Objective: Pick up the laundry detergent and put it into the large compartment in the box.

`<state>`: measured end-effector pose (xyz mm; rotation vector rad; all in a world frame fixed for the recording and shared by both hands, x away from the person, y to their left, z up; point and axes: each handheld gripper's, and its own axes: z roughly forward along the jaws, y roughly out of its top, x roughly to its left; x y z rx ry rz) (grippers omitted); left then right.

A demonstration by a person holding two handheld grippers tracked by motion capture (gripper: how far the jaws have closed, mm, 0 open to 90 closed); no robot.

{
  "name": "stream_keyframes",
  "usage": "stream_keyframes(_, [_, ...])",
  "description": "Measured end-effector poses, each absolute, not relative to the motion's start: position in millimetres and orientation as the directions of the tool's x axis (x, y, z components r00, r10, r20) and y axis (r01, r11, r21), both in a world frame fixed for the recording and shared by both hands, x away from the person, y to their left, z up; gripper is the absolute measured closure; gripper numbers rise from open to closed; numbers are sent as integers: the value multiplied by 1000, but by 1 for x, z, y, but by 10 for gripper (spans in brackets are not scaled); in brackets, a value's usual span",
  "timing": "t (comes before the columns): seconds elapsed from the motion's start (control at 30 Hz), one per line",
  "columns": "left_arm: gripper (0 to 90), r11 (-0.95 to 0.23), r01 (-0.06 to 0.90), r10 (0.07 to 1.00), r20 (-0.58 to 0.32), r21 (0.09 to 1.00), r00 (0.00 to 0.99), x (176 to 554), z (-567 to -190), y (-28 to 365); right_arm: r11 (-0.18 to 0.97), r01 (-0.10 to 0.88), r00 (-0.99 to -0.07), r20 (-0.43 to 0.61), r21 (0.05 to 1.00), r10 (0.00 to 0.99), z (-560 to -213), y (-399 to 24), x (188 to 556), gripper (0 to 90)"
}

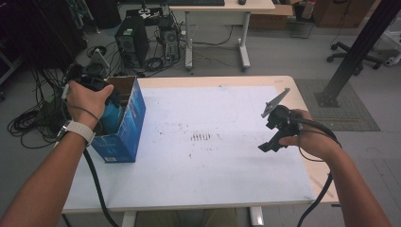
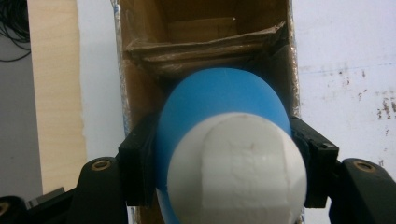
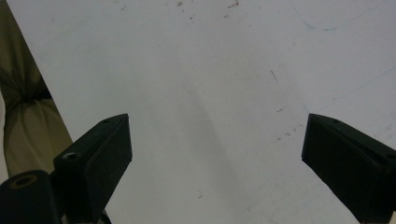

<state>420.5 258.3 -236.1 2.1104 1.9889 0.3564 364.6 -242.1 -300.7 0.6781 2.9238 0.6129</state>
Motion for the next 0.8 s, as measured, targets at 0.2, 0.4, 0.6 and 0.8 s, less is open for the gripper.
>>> stream_keyframes(0.2, [373,-61,946,998,23,318,56,421,-244,258,819,415,-895,17,397,446,-302,-245,364,88])
stream_keyframes(0.4, [373,-72,949,997,31,307,66,422,-251,257,817,418,-894,18,396,448,-302,-246,364,88])
stream_keyframes(0.6, [372,-77,948,997,35,308,70,423,-254,256,819,417,-895,19,395,446,-303,-245,364,89])
stream_keyframes(0.8, [373,-80,950,997,30,303,74,423,-261,257,818,418,-894,20,395,447,-303,-245,364,88])
